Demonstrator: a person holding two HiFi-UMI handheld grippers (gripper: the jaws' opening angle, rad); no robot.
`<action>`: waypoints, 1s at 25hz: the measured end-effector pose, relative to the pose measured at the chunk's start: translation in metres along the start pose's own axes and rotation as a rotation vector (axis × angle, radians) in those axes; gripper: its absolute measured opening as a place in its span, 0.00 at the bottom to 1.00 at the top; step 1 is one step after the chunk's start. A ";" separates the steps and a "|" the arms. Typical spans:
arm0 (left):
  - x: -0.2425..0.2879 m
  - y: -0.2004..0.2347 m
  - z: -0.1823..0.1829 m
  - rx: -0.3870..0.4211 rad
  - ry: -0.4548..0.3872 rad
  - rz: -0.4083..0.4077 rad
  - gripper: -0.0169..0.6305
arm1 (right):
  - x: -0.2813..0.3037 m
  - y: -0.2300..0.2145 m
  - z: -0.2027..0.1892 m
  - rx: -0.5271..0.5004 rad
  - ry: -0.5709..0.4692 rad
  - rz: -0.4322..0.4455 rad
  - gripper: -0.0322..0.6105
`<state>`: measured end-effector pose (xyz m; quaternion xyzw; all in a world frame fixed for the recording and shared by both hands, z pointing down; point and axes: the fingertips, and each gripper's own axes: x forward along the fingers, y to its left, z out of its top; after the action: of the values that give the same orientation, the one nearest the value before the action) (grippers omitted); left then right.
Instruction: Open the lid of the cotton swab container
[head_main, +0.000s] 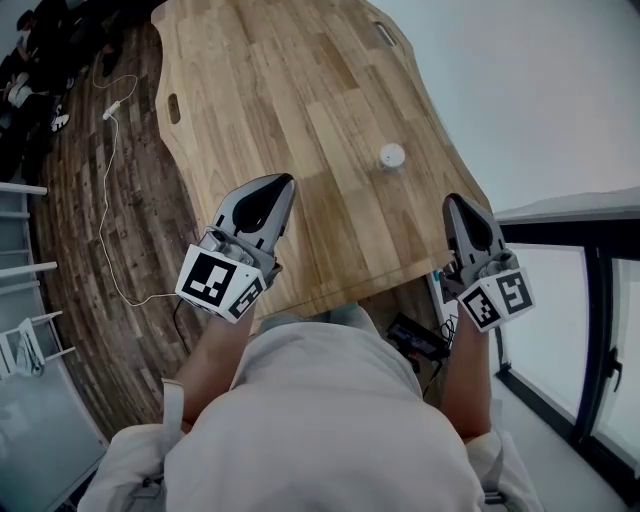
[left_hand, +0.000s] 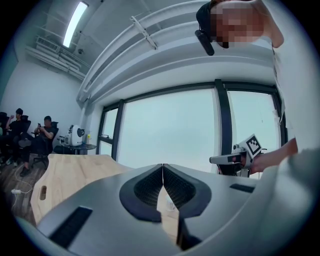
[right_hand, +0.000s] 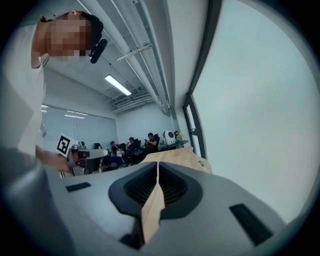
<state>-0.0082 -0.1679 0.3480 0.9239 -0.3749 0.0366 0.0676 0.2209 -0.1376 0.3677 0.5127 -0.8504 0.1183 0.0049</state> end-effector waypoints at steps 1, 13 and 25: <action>0.001 0.001 -0.001 -0.001 0.003 0.004 0.05 | 0.004 -0.003 -0.005 0.000 0.011 0.003 0.08; 0.014 0.011 -0.012 -0.044 0.017 0.032 0.05 | 0.055 -0.042 -0.079 -0.035 0.206 0.029 0.09; 0.010 0.023 -0.012 -0.042 0.035 0.073 0.05 | 0.108 -0.055 -0.162 -0.027 0.398 0.049 0.31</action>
<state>-0.0173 -0.1886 0.3637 0.9071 -0.4080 0.0474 0.0924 0.1997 -0.2232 0.5501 0.4581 -0.8464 0.2062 0.1769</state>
